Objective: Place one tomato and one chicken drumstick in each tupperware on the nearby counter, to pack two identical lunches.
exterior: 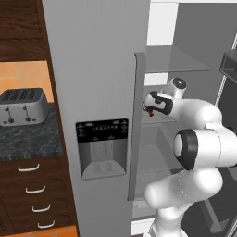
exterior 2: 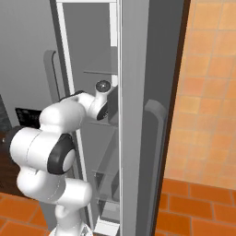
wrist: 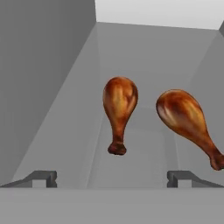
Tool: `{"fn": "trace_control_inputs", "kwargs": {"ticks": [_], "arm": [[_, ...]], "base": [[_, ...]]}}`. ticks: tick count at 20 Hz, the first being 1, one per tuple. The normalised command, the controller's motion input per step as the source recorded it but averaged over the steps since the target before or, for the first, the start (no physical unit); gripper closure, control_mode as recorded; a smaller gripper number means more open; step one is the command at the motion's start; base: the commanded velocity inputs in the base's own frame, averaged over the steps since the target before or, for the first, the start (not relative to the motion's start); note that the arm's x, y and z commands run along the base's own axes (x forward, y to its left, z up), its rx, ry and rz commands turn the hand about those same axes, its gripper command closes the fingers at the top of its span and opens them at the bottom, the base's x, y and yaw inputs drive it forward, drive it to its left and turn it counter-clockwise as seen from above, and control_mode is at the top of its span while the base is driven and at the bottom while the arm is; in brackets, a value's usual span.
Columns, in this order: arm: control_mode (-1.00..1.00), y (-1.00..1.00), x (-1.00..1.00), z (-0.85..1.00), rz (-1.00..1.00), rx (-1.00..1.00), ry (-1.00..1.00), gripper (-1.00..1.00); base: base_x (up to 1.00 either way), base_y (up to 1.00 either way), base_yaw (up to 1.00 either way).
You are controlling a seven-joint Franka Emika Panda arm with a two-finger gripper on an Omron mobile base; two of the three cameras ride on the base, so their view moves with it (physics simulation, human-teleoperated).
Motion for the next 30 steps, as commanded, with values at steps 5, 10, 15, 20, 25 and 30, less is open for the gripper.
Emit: {"fn": "trace_control_inputs", "kwargs": {"ticks": [5,10,15,20,25,30], "arm": [[-1.0,0.0,0.32,-0.16,-0.01,0.0,0.0,-1.0],[-1.0,0.0,0.38,-0.21,0.0,0.0,0.0,-1.0],[-1.0,0.0,0.32,-0.16,0.0,0.01,0.0,-1.0],[-1.0,0.0,0.38,-0.12,0.0,0.02,0.0,-1.0],[-1.0,0.0,0.42,-0.15,0.0,0.02,0.0,-1.0],[-1.0,0.0,0.43,-0.19,0.0,0.01,0.0,-1.0]], "base": [[0.0,0.0,0.0],[0.0,0.0,0.0],[0.0,0.0,0.0],[0.0,0.0,0.0],[0.0,0.0,0.0],[0.0,0.0,0.0]]}}
